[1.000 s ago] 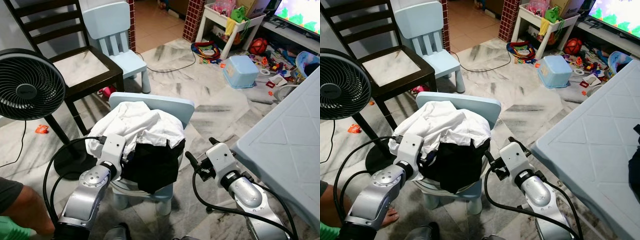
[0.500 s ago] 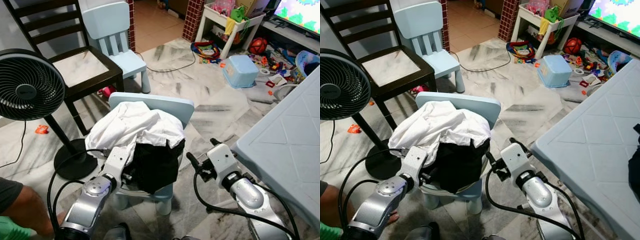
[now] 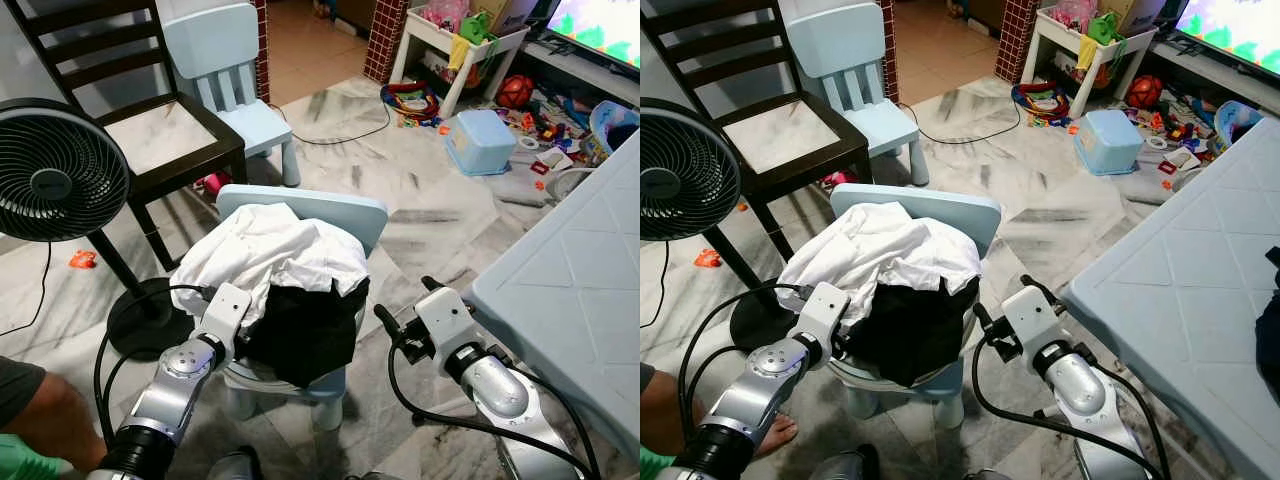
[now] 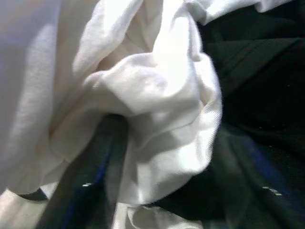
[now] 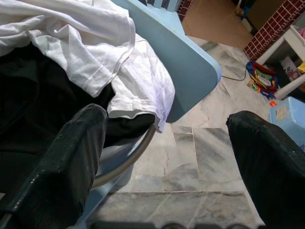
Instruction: Hang hanger
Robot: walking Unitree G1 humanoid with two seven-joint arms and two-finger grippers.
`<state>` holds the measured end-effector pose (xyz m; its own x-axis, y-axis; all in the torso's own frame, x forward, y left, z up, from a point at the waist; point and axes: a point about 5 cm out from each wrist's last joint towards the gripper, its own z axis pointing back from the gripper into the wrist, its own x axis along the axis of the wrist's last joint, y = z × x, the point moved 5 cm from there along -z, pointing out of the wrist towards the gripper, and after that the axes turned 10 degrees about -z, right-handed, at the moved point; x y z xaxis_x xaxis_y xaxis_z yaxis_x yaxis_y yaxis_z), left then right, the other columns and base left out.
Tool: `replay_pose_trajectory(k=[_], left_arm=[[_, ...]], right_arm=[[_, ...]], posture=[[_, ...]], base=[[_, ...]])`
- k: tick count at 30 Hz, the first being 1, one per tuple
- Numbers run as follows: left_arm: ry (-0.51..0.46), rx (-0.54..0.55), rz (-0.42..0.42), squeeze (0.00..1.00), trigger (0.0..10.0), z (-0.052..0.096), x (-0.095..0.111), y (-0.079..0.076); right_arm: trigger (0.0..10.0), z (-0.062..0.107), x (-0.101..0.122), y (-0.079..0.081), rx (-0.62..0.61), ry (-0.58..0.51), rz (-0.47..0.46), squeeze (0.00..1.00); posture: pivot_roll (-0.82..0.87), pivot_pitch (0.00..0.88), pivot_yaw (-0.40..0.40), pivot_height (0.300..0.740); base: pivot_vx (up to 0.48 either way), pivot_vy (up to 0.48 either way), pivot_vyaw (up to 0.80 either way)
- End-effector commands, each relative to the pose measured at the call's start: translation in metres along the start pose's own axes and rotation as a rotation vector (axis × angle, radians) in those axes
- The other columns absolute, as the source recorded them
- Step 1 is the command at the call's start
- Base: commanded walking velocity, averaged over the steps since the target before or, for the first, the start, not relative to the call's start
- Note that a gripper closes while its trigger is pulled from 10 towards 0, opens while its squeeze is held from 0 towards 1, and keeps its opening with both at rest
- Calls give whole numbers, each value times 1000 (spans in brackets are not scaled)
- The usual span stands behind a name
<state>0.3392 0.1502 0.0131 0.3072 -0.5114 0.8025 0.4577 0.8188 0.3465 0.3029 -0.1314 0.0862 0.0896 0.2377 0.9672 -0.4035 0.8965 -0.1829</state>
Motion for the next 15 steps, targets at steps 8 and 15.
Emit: replay_pose_trajectory(k=[8, 15], left_arm=[[-27, -6, 12, 0, 0, -5, 0, -1], [-38, 5, 16, 0, 0, -3, -3, 5]], right_arm=[[10000, 3, 1, -3, -2, -1, 13, 0], [10000, 0, 3, -2, 3, -5, 13, 0]], posture=[[-27, 146, -55, 740], [-17, 146, -57, 740]], base=[[0, 0, 0], [0, 0, 0]])
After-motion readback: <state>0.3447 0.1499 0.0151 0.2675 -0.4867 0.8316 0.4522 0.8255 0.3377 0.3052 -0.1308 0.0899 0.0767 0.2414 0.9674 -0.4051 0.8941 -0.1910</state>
